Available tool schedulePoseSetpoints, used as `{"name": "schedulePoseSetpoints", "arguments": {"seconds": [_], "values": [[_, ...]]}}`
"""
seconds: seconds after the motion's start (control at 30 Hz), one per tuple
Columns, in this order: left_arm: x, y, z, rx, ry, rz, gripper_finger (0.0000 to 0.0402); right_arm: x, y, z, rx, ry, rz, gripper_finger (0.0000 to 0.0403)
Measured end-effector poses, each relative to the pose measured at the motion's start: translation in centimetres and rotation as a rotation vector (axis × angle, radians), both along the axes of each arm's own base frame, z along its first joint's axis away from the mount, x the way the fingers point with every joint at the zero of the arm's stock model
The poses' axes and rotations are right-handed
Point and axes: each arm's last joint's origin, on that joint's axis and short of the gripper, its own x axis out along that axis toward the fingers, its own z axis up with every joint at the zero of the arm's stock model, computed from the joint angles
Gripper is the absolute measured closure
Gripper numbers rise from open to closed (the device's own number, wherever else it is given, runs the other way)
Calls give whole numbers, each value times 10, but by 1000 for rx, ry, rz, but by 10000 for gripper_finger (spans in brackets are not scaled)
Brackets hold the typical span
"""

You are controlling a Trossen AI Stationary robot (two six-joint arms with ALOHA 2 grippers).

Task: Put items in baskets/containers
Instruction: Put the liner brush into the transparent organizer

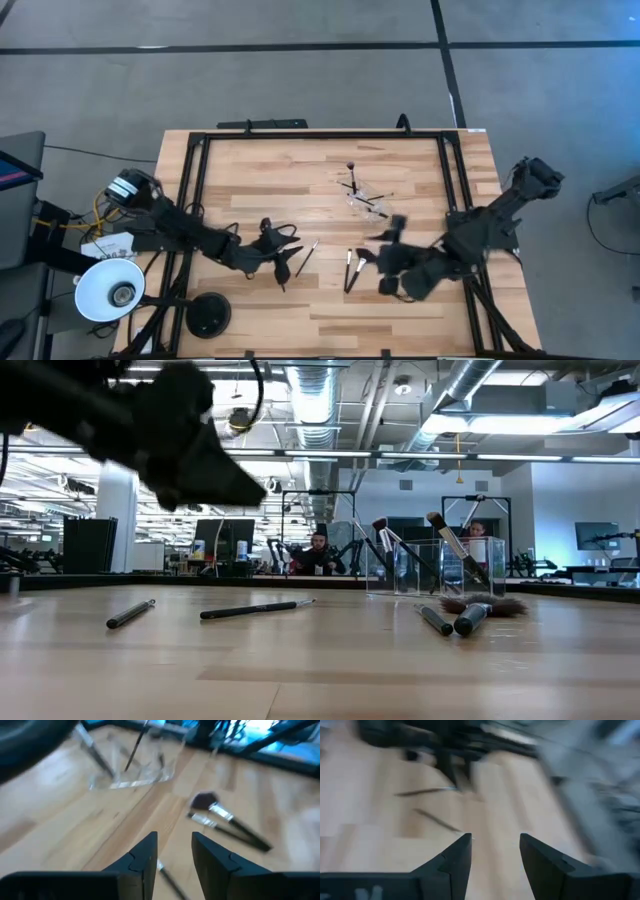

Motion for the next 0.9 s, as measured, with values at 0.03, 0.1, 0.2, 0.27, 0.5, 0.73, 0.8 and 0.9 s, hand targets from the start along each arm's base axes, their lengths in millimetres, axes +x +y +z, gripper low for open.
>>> {"name": "schedulePoseSetpoints", "arguments": {"seconds": [0.03,0.1,0.2,0.27,0.5,0.73,0.8,0.9], "values": [[2,1,-6,-3,17,8,284,6,-1,-12,51,-17,52,247],[6,0,-17,-11,51,5,284,19,-3,-35,166,-76,191,250],[17,-6,-27,-14,75,1,284,40,-9,-61,333,-228,372,254],[25,-12,-33,-20,85,-5,284,51,-15,-70,391,-291,414,256],[40,-24,-56,53,133,8,284,66,-27,-87,433,-283,351,262],[41,-18,-68,58,153,62,284,67,-26,-90,424,-272,354,260],[42,-15,-71,54,161,68,284,67,-26,-90,424,-271,355,259],[44,-12,-77,45,180,62,284,67,-26,-91,423,-268,354,260]]}}
